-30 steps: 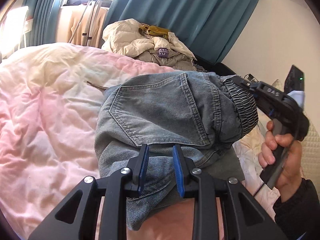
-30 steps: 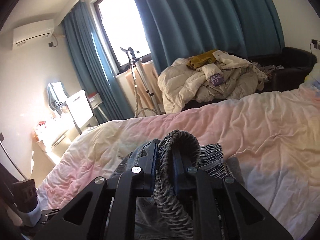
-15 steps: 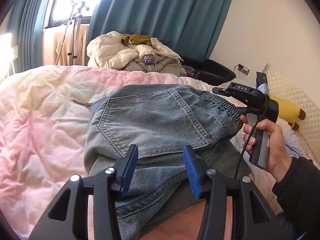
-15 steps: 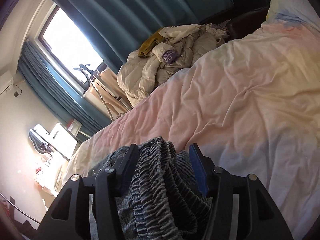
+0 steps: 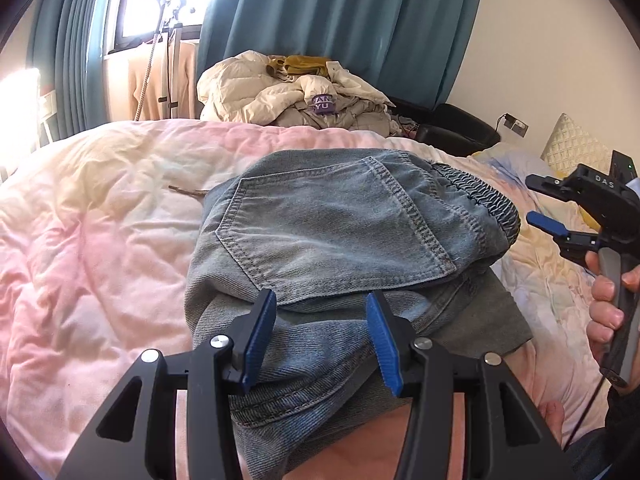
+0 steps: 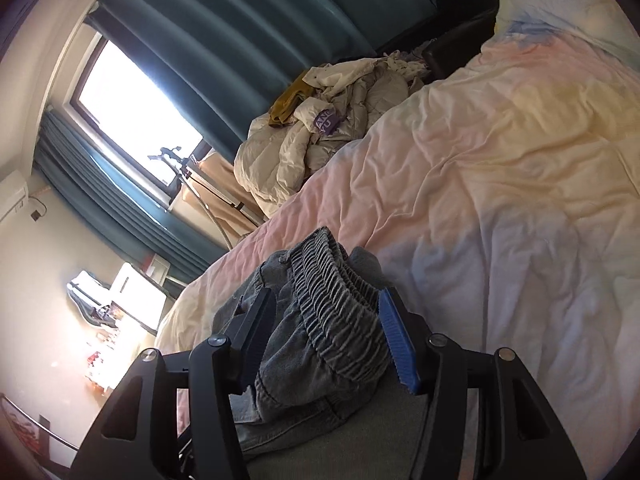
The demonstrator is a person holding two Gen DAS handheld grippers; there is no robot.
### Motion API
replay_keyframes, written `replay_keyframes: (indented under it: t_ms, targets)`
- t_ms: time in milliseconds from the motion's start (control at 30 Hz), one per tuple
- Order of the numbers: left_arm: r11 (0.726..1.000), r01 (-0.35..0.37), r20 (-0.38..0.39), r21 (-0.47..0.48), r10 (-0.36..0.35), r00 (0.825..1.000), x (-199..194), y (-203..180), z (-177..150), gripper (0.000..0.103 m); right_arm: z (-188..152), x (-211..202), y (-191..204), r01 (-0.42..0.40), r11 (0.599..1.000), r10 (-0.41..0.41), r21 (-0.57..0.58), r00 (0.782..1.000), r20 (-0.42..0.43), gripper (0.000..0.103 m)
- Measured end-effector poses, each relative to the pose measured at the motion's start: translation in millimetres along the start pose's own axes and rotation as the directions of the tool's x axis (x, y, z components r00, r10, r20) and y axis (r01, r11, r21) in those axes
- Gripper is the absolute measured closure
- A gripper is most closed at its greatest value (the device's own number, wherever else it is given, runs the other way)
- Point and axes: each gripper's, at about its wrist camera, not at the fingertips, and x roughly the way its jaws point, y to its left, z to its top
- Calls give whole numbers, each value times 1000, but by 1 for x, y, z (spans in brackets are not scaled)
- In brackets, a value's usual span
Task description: Fold clothes
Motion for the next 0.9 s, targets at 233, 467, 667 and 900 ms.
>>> replay_keyframes:
  t_ms: [233,467,667,900]
  targets:
    - [999,-11,7,52,11,1000,-11,-7,-10,55,-36,12,-30,-90,960,126,264,984,-125,49]
    - [993,-31,-3,112,31,1000,-8,-13,-15,55,-51,40,-19,-21,973,64,230,982,-180,49]
    - [985,-8,23,174,4,1000,-13,-19,-17,55,-46,60,-28,0,975,38,220,984,-171,49]
    - [945,26,32,327,-38,999,-14,-41,-22,55,-45,66,-3,37,997,-28,66,991,-131,47]
